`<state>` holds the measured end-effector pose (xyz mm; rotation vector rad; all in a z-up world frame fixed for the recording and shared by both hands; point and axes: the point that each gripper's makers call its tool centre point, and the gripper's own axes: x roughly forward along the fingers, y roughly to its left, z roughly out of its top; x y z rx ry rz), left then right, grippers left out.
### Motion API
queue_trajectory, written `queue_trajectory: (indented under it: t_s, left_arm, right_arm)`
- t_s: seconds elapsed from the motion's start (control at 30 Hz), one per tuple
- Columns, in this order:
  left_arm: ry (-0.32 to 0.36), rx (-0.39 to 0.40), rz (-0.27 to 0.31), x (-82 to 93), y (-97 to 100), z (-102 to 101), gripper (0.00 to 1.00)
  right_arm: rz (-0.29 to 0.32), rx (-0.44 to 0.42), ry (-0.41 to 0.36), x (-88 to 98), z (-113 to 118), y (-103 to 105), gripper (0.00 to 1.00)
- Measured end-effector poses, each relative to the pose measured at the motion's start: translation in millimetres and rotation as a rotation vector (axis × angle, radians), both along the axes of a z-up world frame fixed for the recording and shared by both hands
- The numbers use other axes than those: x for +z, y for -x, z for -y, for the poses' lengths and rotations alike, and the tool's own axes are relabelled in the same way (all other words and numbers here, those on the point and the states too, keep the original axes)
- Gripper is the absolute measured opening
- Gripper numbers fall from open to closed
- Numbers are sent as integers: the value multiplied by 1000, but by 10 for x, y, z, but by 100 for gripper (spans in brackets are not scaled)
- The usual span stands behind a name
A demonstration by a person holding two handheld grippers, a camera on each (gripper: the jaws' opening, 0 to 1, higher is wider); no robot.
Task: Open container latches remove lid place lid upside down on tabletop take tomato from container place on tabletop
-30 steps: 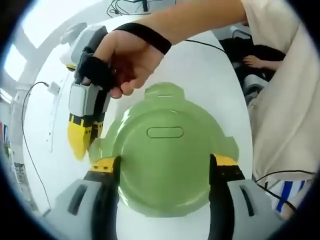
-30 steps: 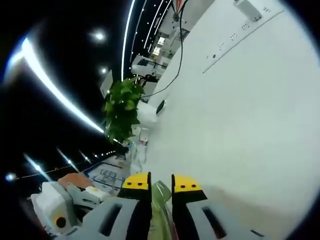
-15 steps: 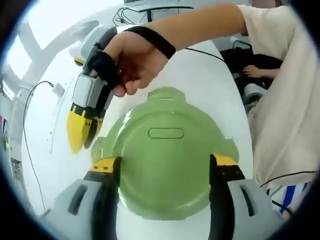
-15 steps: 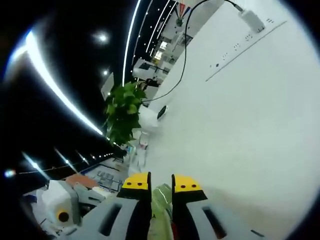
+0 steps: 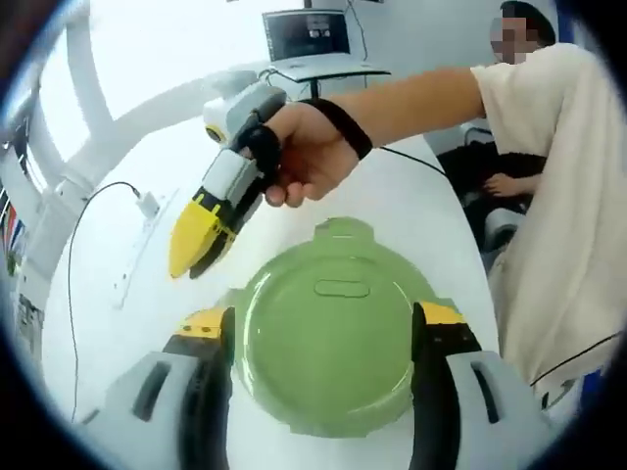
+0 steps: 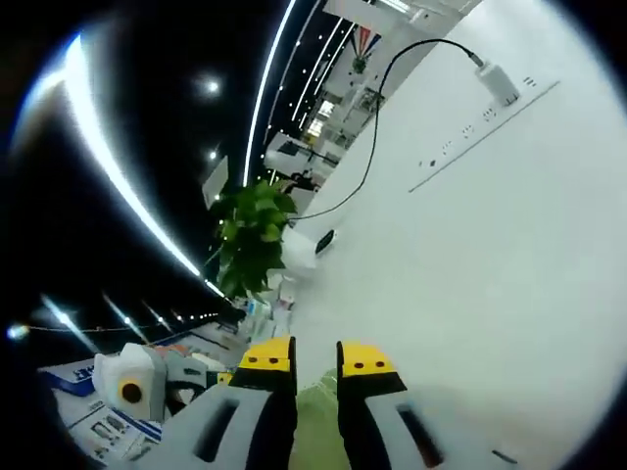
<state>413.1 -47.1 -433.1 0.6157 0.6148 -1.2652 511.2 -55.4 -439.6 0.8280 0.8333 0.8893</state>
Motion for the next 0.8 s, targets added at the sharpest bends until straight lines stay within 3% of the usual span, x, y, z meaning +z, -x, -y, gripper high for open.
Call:
queue_trajectory:
  t_s: [0.13, 0.17, 0.23, 0.33, 0.43, 0.53, 0.57, 0.6, 0.63, 0.73, 0.8]
  left_arm:
    - [88, 42, 56, 190, -67, -95, 67]
    - [118, 40, 95, 261, -85, -120, 67]
    - [155, 68, 106, 329, -87, -164, 67]
    - [249, 33, 220, 524, -80, -177, 67]
    - [265, 32, 248, 487, -36, -233, 68]
    - [283, 60, 284, 489, -30, -297, 69]
    - [319, 82, 280, 525, -6, -291, 67]
    - [347, 76, 331, 589, -8, -311, 68]
    - [363, 113, 340, 616, -38, -346, 68]
    - [352, 171, 417, 656, -113, -477, 70]
    - [402, 207, 446, 736, -124, -538, 70]
  right_arm:
    - [66, -21, 19, 146, 44, 86, 12]
    - [94, -33, 32, 175, 68, 86, 12]
    - [141, -42, 54, 235, 127, 48, 13]
    - [207, -63, 66, 340, 213, 6, 13]
    - [280, -43, 80, 458, 260, 112, 14]
    - [362, -81, 89, 601, 331, 192, 19]
    - [398, -91, 108, 637, 369, 208, 21]
    - [450, -99, 129, 695, 466, 89, 23]
    - [487, -109, 137, 746, 508, 84, 24]
    - [657, -96, 152, 928, 560, 232, 29]
    - [688, -113, 165, 981, 625, 271, 36]
